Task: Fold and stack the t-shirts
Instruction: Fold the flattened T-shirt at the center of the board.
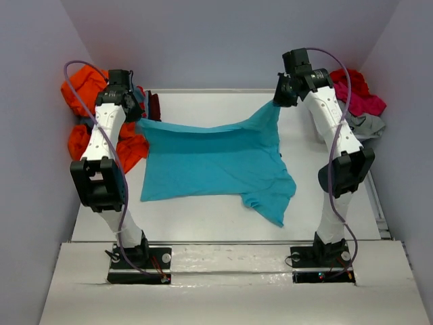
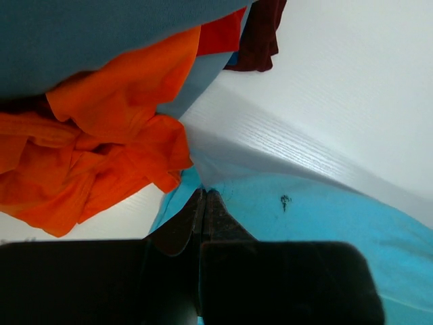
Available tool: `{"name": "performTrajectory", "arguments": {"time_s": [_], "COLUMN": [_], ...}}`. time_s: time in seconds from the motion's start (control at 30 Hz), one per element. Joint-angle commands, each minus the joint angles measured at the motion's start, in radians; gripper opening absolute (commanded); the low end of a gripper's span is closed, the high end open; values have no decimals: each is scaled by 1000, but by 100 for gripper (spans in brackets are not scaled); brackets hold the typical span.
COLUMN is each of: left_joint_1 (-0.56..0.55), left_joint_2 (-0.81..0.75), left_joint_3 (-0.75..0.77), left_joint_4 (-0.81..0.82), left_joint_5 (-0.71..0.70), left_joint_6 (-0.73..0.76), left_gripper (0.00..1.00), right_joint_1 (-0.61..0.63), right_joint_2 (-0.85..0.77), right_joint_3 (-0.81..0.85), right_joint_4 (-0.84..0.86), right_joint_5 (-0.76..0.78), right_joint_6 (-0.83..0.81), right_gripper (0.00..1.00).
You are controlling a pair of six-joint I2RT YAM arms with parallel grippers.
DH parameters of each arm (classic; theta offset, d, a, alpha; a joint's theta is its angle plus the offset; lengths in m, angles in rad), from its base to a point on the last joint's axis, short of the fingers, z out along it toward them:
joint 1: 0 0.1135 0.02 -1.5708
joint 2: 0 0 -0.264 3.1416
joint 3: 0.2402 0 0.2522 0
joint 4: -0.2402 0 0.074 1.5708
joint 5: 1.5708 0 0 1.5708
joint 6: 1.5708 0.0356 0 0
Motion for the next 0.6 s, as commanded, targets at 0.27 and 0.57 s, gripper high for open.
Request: {"name": "performTrajectory", "arguments": {"time_s": [0.27, 0.57], "left_joint_1": [15, 15], "left_joint_2": [190, 248], "left_joint_3": [167, 185], "left_joint_4": [-10, -7], "left_joint_5": [13, 44], "left_joint_6": [-25, -22], "left_gripper": [6, 6], "right_joint_1": [-74, -126], "right_joint_2": [235, 326], "right_joint_3": [266, 293], "right_joint_4": [-1, 15], "right_joint_5": [-47, -159], "right_joint_6": [15, 16], "right_gripper": [7, 7]}}
